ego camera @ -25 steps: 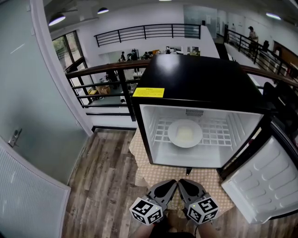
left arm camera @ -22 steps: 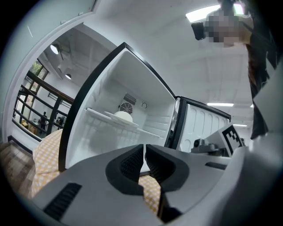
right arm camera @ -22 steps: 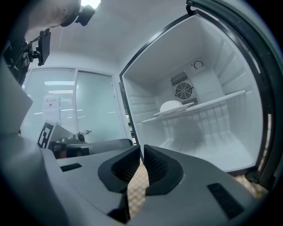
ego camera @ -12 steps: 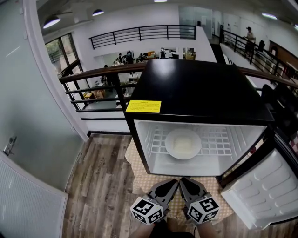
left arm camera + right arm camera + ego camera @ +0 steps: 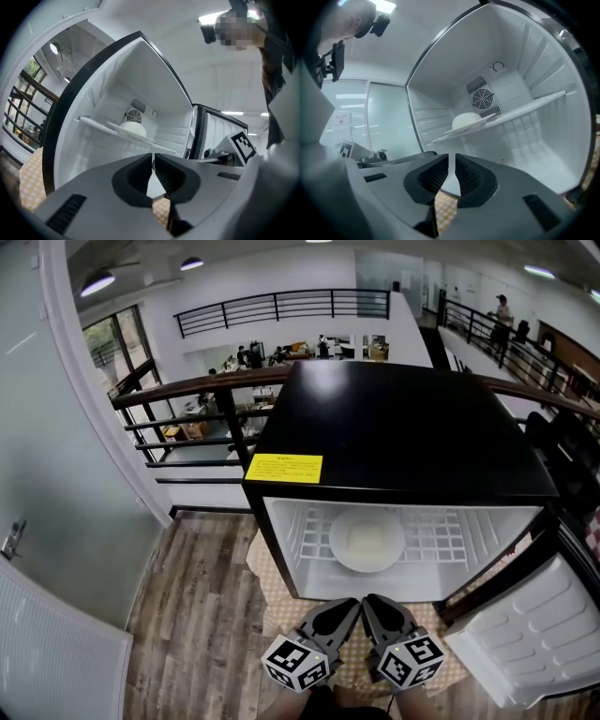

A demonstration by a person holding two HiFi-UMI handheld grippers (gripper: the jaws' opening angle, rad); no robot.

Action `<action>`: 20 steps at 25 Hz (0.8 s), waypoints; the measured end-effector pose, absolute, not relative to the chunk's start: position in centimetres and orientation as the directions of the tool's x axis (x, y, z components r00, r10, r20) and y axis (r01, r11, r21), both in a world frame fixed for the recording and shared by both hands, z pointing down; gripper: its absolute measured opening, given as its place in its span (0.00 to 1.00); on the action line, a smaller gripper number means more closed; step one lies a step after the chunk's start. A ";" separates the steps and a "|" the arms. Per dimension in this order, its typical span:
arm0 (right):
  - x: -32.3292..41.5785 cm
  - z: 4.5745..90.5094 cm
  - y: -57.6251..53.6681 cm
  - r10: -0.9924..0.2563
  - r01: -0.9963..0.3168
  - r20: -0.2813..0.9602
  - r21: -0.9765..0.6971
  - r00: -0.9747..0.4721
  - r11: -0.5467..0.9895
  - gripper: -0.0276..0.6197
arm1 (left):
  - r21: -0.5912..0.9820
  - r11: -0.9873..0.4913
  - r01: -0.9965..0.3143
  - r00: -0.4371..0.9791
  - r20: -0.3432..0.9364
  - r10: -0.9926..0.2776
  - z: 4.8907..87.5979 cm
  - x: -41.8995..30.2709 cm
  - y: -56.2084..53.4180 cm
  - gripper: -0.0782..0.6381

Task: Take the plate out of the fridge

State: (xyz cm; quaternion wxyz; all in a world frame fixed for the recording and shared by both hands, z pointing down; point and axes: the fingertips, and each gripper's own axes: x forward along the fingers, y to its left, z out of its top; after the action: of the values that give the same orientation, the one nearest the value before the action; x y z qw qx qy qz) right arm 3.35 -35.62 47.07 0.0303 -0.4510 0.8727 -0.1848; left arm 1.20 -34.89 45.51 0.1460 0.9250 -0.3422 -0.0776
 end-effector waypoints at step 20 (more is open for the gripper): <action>5.1 42.4 -41.2 -0.845 -0.369 -0.098 -0.869 -0.526 0.330 0.22 | 0.331 -0.710 -0.622 0.743 -0.038 -0.669 46.0 0.8 -36.2 0.14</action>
State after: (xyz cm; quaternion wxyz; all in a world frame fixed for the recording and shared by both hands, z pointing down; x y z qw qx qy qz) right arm 5.11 -41.18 42.40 0.2825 -0.3967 0.7648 -0.4217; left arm 0.79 -36.15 45.97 0.1502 0.9213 -0.3503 -0.0776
